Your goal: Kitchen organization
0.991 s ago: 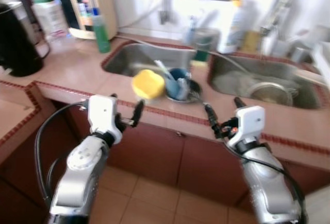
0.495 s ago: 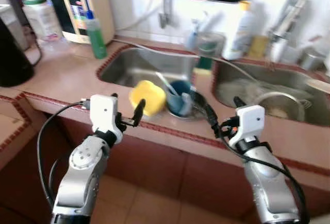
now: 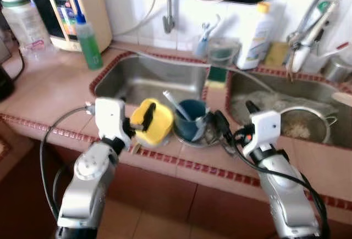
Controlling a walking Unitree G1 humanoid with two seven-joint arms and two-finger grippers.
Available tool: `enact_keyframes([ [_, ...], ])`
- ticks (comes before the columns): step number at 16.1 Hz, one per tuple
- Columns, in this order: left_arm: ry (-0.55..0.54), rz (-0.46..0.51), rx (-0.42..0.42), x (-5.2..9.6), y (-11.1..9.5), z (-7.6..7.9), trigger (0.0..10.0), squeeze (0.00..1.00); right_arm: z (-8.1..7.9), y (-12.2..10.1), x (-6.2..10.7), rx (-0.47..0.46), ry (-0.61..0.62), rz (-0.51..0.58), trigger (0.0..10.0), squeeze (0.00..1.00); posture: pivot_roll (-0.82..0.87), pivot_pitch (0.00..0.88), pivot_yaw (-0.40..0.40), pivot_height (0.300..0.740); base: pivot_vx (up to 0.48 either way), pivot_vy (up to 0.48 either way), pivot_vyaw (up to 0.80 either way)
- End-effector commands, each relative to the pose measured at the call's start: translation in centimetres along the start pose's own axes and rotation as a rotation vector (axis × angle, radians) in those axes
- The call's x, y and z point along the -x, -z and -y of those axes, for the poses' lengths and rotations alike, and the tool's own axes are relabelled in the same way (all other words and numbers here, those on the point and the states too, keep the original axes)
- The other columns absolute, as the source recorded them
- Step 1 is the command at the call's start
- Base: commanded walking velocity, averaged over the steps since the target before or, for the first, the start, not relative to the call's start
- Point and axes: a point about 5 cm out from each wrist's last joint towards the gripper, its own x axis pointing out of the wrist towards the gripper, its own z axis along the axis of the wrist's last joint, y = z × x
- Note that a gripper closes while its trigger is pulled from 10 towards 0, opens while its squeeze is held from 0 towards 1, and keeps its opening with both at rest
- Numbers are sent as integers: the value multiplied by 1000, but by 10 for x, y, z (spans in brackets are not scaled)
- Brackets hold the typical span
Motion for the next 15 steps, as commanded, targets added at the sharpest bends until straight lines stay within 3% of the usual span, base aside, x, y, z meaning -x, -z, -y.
enact_keyframes([
  [1,-10,19,-14,2,-4,-3,10000,0,-4,-6,-3,-1,-27,29,10000,0,-97,31,16,740,0,0,0],
  [8,100,6,-45,1,-5,13,10000,0,-3,-32,-5,12,-185,106,10000,0,-102,35,8,740,0,0,0],
  [11,143,14,-48,-1,-6,22,10000,0,3,-50,-11,35,-249,142,10000,0,-104,29,0,740,0,0,0],
  [15,206,9,-34,-3,-10,30,10000,0,8,-58,-22,28,-289,143,10000,0,-109,29,-1,740,0,0,0],
])
